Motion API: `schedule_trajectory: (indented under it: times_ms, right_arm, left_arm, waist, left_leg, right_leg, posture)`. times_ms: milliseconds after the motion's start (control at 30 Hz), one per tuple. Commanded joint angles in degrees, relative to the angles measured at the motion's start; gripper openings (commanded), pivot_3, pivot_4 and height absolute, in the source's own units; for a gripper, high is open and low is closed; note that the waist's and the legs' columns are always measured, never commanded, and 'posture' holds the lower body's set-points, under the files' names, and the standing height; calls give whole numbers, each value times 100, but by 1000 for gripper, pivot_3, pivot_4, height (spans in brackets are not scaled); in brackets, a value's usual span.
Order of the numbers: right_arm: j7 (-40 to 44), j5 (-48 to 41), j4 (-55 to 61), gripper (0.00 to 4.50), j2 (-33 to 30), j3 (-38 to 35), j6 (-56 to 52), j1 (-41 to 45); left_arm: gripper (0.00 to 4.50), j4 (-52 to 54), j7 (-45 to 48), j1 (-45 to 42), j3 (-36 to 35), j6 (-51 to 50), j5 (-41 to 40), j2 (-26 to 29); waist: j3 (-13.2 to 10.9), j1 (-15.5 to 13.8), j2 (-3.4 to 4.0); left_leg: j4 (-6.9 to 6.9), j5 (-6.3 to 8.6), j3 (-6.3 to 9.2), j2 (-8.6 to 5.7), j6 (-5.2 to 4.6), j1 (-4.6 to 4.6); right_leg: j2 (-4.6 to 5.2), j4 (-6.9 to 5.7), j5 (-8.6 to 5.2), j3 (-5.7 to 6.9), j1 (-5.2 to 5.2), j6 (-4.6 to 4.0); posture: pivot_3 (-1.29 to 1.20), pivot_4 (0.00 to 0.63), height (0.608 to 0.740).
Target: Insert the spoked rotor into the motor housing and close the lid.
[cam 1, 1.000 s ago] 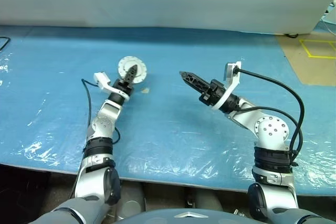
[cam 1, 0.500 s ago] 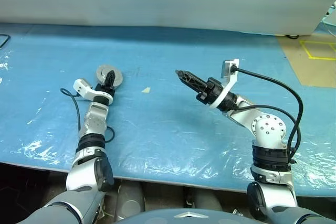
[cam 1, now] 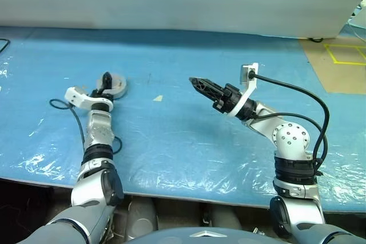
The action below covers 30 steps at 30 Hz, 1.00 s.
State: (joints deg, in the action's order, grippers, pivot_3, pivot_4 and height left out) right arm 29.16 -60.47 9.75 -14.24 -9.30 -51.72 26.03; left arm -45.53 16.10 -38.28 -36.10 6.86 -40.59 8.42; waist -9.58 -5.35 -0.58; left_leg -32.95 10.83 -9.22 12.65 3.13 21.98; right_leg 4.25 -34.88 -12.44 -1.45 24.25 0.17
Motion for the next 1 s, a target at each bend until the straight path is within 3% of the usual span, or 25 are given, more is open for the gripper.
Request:
schedule_trajectory:
  times_ms: [33, 200, 400, 600, 767, 1000]
  right_arm:
    - [143, 136, 111, 4191, -68, 82, 144, 63]
    - [236, 1062, 100, 4191, -157, 406, 777, 50]
    - [676, 2407, 15, 4191, -354, 1069, 1955, -113]
    - [973, 3454, -155, 4191, -639, 1352, 3018, -542]
    - [1014, 3756, -222, 4345, -709, 1231, 3511, -814]
    - [1333, 3944, -401, 4345, -1004, 1186, 3793, -1055]
  left_arm:
    - [4445, -24, -308, -117, -71, 794, 340, 214]
    - [4445, 147, -106, -56, 319, 1125, 803, 334]
    - [4445, 1470, 1524, 296, 1255, 656, 740, 275]
    - [4445, 2740, 3177, 880, 2766, -171, 1106, 595]
    - [4480, 3543, 3718, 1371, 3524, -729, 1233, 752]
    - [4480, 4094, 3922, 1874, 3887, -962, 1478, 1006]
  waist:
    - [0, -17, 0]
    - [1, -35, -1]
    - [0, -24, -6]
    - [0, -12, -6]
    - [0, 39, -4]
    - [1, 107, -2]
  left_leg:
    - [-1, 0, 3, 0, 0, 2]
    - [-5, 0, 23, -2, 0, 11]
    - [-10, 0, 29, -2, 1, 14]
    - [-7, 0, 28, -2, 1, 13]
    - [-7, 0, 20, 3, 0, 4]
    - [-7, 1, 11, 3, -1, -2]
  right_leg:
    - [0, 0, 0, 2, -1, 0]
    - [2, 1, 0, 23, -6, 1]
    - [6, 0, 0, 28, -10, 0]
    - [6, 2, -1, 27, -10, -1]
    - [1, -2, -2, 16, -8, -3]
    - [1, -2, -11, 6, -8, -19]
  posture:
    - [0, 150, 740]
    - [0, 150, 740]
    - [0, 150, 740]
    - [0, 150, 740]
    - [0, 150, 740]
    - [0, 150, 740]
